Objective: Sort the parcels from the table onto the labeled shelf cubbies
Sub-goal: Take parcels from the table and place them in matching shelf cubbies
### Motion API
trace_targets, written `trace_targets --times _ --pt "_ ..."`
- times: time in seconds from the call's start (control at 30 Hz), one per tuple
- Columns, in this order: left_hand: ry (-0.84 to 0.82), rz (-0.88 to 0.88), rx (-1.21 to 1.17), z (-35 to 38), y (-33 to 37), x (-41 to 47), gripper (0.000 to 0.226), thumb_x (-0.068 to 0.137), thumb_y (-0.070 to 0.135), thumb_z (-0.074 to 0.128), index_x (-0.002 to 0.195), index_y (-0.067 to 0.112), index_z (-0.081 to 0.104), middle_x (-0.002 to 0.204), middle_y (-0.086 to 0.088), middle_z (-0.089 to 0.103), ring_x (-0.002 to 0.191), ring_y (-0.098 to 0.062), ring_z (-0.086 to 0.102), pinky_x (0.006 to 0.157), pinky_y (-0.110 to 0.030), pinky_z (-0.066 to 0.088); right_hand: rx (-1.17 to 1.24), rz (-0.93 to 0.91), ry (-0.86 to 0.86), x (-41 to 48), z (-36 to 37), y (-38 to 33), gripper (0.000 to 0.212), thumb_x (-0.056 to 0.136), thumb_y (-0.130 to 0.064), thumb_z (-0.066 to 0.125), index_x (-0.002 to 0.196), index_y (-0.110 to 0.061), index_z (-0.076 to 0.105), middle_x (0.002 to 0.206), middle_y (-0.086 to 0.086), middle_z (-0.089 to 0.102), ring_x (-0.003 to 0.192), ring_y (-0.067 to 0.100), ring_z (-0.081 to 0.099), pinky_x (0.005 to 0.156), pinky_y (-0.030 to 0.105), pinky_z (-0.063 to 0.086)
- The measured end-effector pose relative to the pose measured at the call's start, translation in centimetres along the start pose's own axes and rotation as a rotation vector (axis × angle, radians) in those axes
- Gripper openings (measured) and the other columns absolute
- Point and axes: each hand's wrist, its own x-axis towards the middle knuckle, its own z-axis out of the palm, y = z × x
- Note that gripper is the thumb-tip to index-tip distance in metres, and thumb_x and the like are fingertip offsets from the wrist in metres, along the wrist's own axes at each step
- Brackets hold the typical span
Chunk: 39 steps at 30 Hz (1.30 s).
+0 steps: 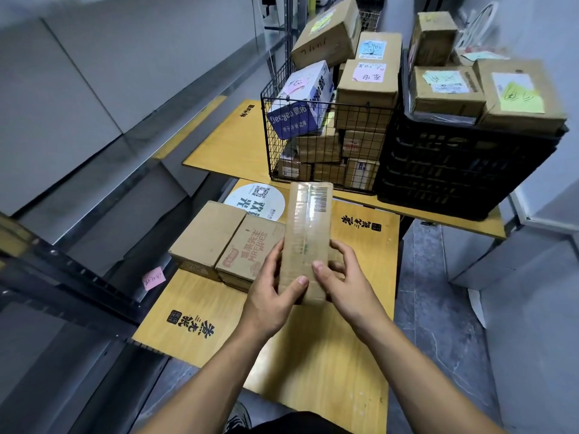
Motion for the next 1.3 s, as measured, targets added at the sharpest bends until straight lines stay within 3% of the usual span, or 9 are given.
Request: trace_targets --times 0.2,0.3,0.4,0.57,0.7,0.93,1.1,1.23,1.3 --pt "-0.022 -0.019 -0.042 -1.3 0.4 1.0 0.042 0.086 0.037 0.062 0.128 0.034 0.058 0.127 0.006 0.063 0.12 -0.007 0.057 0.094 -0.026 0.05 0.143 -0.023 0.048 0.3 -1.0 0.6 0.048 0.095 -0.029 0.067 0.138 -0.034 0.047 0.121 0.001 0.071 0.11 0.019 0.069 0.092 0.048 0.058" --pt "0.092 -0.04 0.021 -1.9 0.3 1.3 0.037 0.089 0.038 0.062 0.125 0.044 0.056 0.129 0.01 0.058 0.114 0.004 0.055 0.083 -0.013 0.049 0.346 0.03 0.03 0.6 -1.4 0.4 0.048 0.094 -0.029 0.064 0.139 -0.028 0.047 0.117 0.008 0.073 0.107 0.028 0.071 0.075 0.043 0.061" --pt "0.151 -0.07 -0.007 -2.3 -0.4 1.1 0.042 0.087 0.042 0.064 0.125 0.052 0.05 0.125 0.024 0.058 0.113 0.009 0.054 0.093 -0.027 0.051 0.402 0.031 -0.021 0.6 -2.1 0.3 0.057 0.089 -0.033 0.064 0.142 -0.025 0.045 0.118 0.01 0.072 0.107 0.029 0.071 0.071 0.039 0.06" --pt "0.156 -0.084 -0.038 -2.4 -0.6 0.3 0.048 0.082 0.044 0.065 0.128 0.048 0.052 0.117 0.023 0.063 0.108 -0.01 0.064 0.09 -0.048 0.055 0.364 0.009 -0.051 0.4 -2.2 0.7 0.048 0.093 -0.033 0.061 0.14 -0.033 0.047 0.122 0.008 0.07 0.112 0.029 0.068 0.078 0.045 0.061" --pt "0.242 -0.001 0.159 -3.4 0.2 -0.2 0.045 0.083 0.041 0.063 0.125 0.052 0.05 0.122 0.022 0.055 0.117 -0.001 0.053 0.09 -0.033 0.052 0.056 -0.152 0.074 0.7 -1.4 0.2 0.05 0.103 -0.022 0.052 0.129 -0.064 0.041 0.13 -0.008 0.051 0.103 0.009 0.068 0.077 0.034 0.061" --pt "0.392 0.053 0.405 -6.4 0.5 -2.1 0.053 0.083 0.045 0.062 0.135 0.037 0.05 0.124 0.015 0.05 0.114 0.011 0.044 0.092 -0.018 0.04 -0.046 -0.184 -0.055 1.5 1.7 -1.0 0.041 0.098 -0.044 0.056 0.139 -0.037 0.052 0.138 -0.008 0.056 0.117 0.011 0.063 0.093 0.047 0.058" --pt "0.511 0.061 0.483 -9.3 0.3 -4.2 0.052 0.086 0.037 0.065 0.136 0.03 0.051 0.134 0.006 0.047 0.122 -0.002 0.044 0.101 -0.017 0.035 -0.081 -0.168 -0.203 1.4 5.4 -1.0 0.061 0.093 -0.026 0.072 0.14 -0.052 0.044 0.133 -0.018 0.058 0.116 0.007 0.063 0.097 0.045 0.056" --pt "0.609 0.036 0.519 -12.1 0.8 -6.2 0.055 0.085 0.042 0.06 0.138 0.031 0.049 0.139 0.006 0.042 0.127 -0.001 0.039 0.101 -0.004 0.022 -0.028 -0.177 -0.302 1.5 9.9 -1.6 0.067 0.09 -0.017 0.074 0.138 -0.05 0.041 0.133 -0.008 0.062 0.112 0.009 0.067 0.094 0.046 0.057" --pt "0.665 0.03 0.531 -14.0 1.3 -7.4 0.055 0.087 0.041 0.06 0.139 0.032 0.047 0.143 0.005 0.04 0.131 -0.001 0.035 0.105 -0.011 0.023 -0.024 -0.217 -0.329 1.4 12.4 -2.2 0.065 0.09 -0.019 0.075 0.131 -0.058 0.043 0.129 -0.009 0.063 0.106 0.007 0.069 0.088 0.04 0.06"
